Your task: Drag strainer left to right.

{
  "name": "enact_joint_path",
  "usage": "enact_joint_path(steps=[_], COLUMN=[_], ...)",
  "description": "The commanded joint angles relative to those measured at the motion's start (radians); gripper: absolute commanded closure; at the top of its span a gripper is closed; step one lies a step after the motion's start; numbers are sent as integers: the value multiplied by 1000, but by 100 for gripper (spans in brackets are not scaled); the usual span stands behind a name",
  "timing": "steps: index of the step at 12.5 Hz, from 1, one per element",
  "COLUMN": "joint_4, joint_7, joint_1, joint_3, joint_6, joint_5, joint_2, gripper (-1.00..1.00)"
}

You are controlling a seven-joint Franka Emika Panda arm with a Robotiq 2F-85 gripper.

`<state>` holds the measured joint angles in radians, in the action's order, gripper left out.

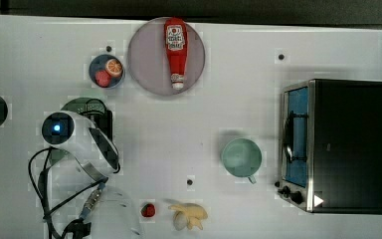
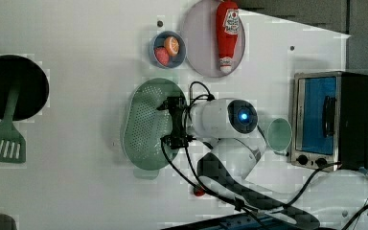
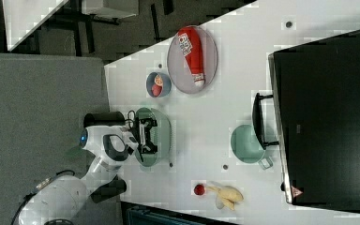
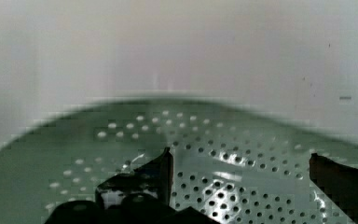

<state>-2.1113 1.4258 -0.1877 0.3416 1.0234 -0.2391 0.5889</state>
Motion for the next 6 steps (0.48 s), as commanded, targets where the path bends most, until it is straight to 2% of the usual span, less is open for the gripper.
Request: enact_joint_path(steps=[1,6], joint_4=[-7,-88], joint_7=[20,-68], joint_1=[48,115], joint_3=[0,0], joint_6=[-2,2], joint_5=[12,11], joint_2=[-39,-98], gripper=[-100,-100])
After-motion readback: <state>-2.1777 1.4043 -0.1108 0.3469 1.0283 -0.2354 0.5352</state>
